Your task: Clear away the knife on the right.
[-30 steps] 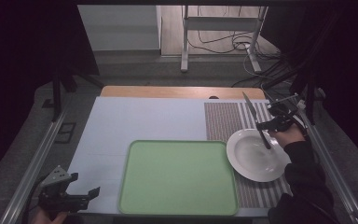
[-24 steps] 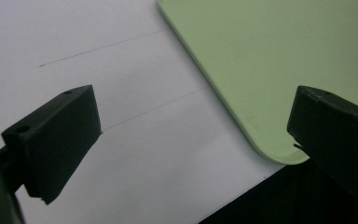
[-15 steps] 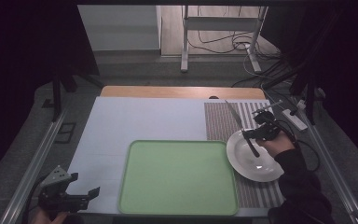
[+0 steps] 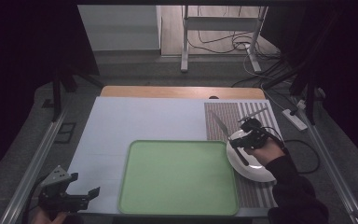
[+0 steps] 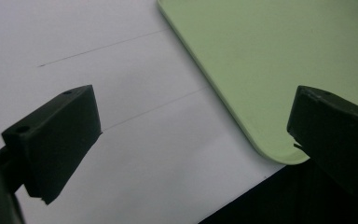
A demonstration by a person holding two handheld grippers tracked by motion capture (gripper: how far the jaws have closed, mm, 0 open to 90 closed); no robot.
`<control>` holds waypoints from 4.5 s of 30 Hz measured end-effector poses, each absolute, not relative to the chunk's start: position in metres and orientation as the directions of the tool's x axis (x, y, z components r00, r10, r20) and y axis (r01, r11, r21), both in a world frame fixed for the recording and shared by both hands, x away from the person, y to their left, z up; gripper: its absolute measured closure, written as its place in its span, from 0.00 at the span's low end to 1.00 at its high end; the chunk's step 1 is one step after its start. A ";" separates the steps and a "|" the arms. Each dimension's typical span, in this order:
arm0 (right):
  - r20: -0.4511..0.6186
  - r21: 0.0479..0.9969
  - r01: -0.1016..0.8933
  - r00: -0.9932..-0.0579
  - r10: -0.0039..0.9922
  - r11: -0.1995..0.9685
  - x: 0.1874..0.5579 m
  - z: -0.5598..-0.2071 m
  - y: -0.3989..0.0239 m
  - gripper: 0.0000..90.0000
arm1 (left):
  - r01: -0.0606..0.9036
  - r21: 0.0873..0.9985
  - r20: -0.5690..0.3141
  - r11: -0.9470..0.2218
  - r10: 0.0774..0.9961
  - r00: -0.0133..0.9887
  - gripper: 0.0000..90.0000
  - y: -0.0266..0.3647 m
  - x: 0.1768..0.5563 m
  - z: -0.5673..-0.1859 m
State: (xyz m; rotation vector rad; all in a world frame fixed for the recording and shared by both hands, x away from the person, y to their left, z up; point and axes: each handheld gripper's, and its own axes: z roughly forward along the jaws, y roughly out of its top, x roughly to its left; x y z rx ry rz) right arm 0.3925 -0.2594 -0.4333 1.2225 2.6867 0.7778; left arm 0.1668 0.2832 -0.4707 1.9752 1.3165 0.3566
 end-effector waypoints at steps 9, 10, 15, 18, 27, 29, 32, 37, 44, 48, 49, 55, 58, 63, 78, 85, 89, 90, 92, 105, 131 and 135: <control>0.146 0.462 0.660 -0.716 0.683 0.593 0.376 -0.438 -0.235 0.90 | 0.683 0.697 -0.155 -0.216 0.885 0.439 0.03 0.283 0.167 -0.471; 0.144 0.459 0.655 -0.722 0.677 0.600 0.374 -0.438 -0.232 0.90 | 0.683 0.697 -0.155 -0.217 0.885 0.439 0.03 0.283 0.167 -0.471; 0.161 0.449 0.639 -0.745 0.647 0.624 0.363 -0.440 -0.215 0.90 | 0.684 0.697 -0.155 -0.217 0.885 0.439 0.03 0.283 0.167 -0.471; 0.158 0.426 0.626 -0.762 0.628 0.653 0.357 -0.445 -0.205 0.90 | 0.683 0.697 -0.154 -0.218 0.885 0.440 0.03 0.283 0.167 -0.471; 0.161 0.333 0.608 -0.789 0.592 0.720 0.343 -0.476 -0.186 0.90 | 0.683 0.696 -0.153 -0.219 0.885 0.440 0.03 0.283 0.167 -0.471; 0.164 0.314 0.610 -0.789 0.592 0.727 0.341 -0.482 -0.184 0.90 | 0.683 0.697 -0.153 -0.219 0.885 0.439 0.03 0.283 0.167 -0.471; 0.163 0.284 0.605 -0.795 0.584 0.744 0.341 -0.490 -0.182 0.89 | 0.684 0.696 -0.153 -0.219 0.885 0.439 0.03 0.283 0.167 -0.471; 0.187 0.263 0.608 -0.794 0.578 0.749 0.342 -0.495 -0.182 0.85 | 0.684 0.696 -0.153 -0.219 0.885 0.440 0.03 0.283 0.167 -0.471; 0.125 0.431 0.420 -0.904 0.408 0.799 0.346 -0.483 -0.155 1.00 | 0.686 0.692 -0.151 -0.223 0.885 0.440 0.03 0.282 0.167 -0.471; 0.098 0.450 0.378 -0.922 0.376 0.809 0.351 -0.493 -0.134 1.00 | 0.688 0.691 -0.152 -0.222 0.886 0.439 0.03 0.282 0.168 -0.471; 0.096 0.446 0.382 -0.920 0.381 0.810 0.353 -0.495 -0.129 1.00 | 0.687 0.692 -0.152 -0.222 0.886 0.439 0.03 0.282 0.168 -0.471; 0.040 0.423 0.382 -0.914 0.405 0.821 0.360 -0.505 -0.122 1.00 | 0.686 0.693 -0.152 -0.221 0.885 0.439 0.03 0.283 0.167 -0.471; 0.007 0.405 0.404 -0.898 0.439 0.820 0.363 -0.503 -0.129 1.00 | 0.685 0.694 -0.151 -0.222 0.885 0.440 0.03 0.283 0.167 -0.471; 0.025 0.397 0.459 -0.871 0.490 0.795 0.369 -0.501 -0.148 1.00 | 0.685 0.694 -0.152 -0.221 0.885 0.440 0.03 0.283 0.167 -0.471; 0.059 0.382 0.519 -0.839 0.541 0.764 0.366 -0.499 -0.183 1.00 | 0.685 0.694 -0.154 -0.219 0.885 0.439 0.03 0.283 0.167 -0.471; 0.052 0.364 0.546 -0.821 0.569 0.755 0.363 -0.497 -0.199 1.00 | 0.686 0.694 -0.153 -0.219 0.886 0.438 0.03 0.283 0.167 -0.471; 0.050 0.357 0.563 -0.808 0.587 0.745 0.361 -0.496 -0.209 1.00 | 0.687 0.693 -0.154 -0.218 0.886 0.437 0.03 0.283 0.167 -0.471; 0.050 0.356 0.567 -0.806 0.590 0.743 0.361 -0.496 -0.210 1.00 | 0.688 0.692 -0.154 -0.219 0.886 0.437 0.03 0.283 0.167 -0.471; 0.061 0.357 0.580 -0.797 0.601 0.733 0.362 -0.496 -0.213 1.00 | 0.688 0.692 -0.154 -0.219 0.886 0.437 0.03 0.283 0.168 -0.471; 0.072 0.354 0.593 -0.788 0.611 0.723 0.363 -0.496 -0.213 1.00 | 0.687 0.693 -0.153 -0.219 0.886 0.437 0.03 0.283 0.167 -0.471; 0.058 0.541 0.577 -0.752 0.657 0.612 0.340 -0.470 -0.232 0.01 | 0.688 0.692 -0.154 -0.219 0.886 0.437 0.03 0.283 0.168 -0.471; 0.074 0.554 0.587 -0.741 0.668 0.590 0.336 -0.468 -0.239 0.00 | 0.688 0.692 -0.154 -0.219 0.886 0.437 0.03 0.283 0.167 -0.471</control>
